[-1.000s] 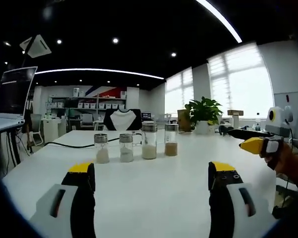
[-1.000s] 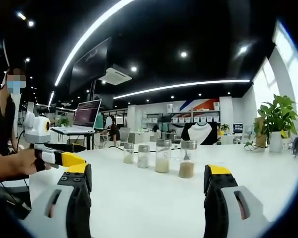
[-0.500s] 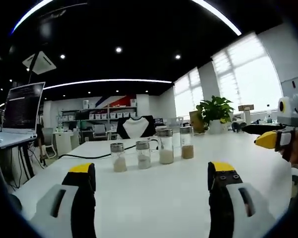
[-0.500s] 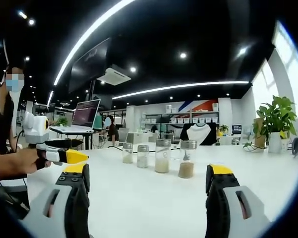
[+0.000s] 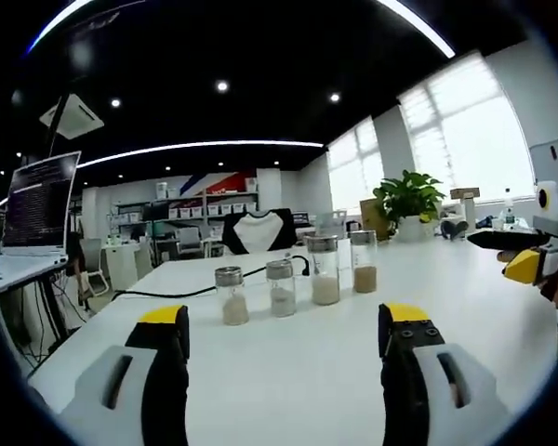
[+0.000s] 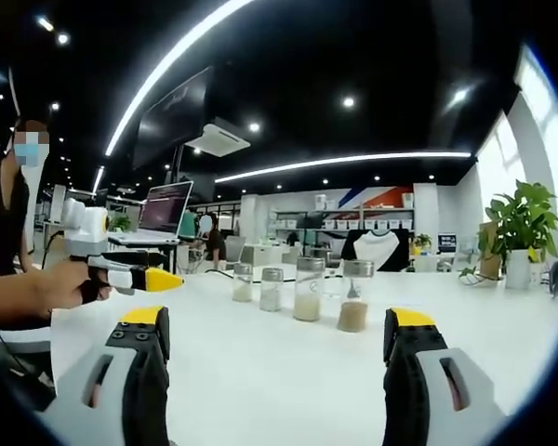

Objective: Rotate the seasoning bottle until the label or dispensing opening points toward the visible target arrow and the bottle remains upright within the marked orientation range

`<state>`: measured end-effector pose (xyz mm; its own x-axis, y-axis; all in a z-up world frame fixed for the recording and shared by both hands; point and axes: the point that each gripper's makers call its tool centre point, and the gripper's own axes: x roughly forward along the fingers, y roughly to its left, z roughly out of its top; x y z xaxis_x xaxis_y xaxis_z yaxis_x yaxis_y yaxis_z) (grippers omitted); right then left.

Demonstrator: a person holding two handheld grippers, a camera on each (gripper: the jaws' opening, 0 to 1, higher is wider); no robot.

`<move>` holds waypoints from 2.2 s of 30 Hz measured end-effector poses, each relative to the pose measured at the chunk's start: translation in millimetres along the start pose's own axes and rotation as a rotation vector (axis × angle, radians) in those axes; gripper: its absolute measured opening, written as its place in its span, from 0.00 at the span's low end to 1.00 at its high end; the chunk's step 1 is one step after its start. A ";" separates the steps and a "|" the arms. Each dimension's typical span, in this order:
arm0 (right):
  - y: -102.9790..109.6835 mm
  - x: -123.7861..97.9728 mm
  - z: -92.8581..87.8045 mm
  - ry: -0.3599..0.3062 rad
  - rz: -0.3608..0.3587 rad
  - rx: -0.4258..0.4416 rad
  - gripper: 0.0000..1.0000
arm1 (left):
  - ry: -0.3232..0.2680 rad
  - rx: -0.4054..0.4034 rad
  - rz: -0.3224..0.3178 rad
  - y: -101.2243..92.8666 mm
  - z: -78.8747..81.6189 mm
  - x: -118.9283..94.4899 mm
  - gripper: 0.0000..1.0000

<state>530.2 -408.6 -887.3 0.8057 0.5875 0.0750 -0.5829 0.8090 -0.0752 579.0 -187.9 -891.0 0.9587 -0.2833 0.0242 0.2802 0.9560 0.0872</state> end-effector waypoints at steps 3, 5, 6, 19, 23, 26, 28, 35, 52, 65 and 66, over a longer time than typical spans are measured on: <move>-0.3 -0.3 -0.2 -0.003 0.002 0.003 0.97 | -0.018 -0.022 0.005 3.4 2.1 2.8 0.87; 0.1 -0.3 0.0 -0.006 0.009 0.014 0.95 | -0.022 -0.020 -0.001 4.8 2.7 6.1 0.86; 0.1 -0.3 -0.1 -0.008 0.011 0.017 0.94 | -0.019 -0.018 -0.005 4.7 2.7 7.1 0.84; -2.1 -1.3 -3.2 0.017 -0.005 -0.034 0.86 | -0.045 -0.074 0.073 30.3 3.6 37.2 0.77; -6.9 -3.2 -0.6 0.008 -0.016 -0.021 0.85 | -0.036 -0.105 0.072 33.9 0.0 47.0 0.72; -10.2 -4.6 0.1 0.006 -0.027 -0.017 0.84 | -0.055 -0.086 0.074 38.2 -1.6 53.5 0.68; -12.1 -5.3 0.8 0.004 -0.034 -0.019 0.84 | -0.048 -0.086 0.083 43.8 -6.7 60.1 0.65; -16.8 -7.4 4.0 -0.006 -0.046 -0.015 0.84 | -0.086 -0.080 0.098 54.7 -0.6 76.0 0.60; -22.1 -7.3 -0.5 0.000 -0.055 0.010 0.83 | 0.044 -0.007 0.115 69.0 -32.2 127.5 0.52; -23.3 -6.6 -1.1 -0.004 -0.055 0.025 0.82 | 0.067 0.021 0.108 73.3 -39.2 155.4 0.39; -23.5 -6.6 -1.6 -0.002 -0.055 0.025 0.82 | 0.072 0.020 0.113 73.3 -39.9 156.7 0.40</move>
<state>538.7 -431.5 -887.7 0.8365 0.5421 0.0806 -0.5401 0.8403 -0.0464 751.7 -159.2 -920.5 0.9853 -0.1668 -0.0365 0.1698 0.9795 0.1083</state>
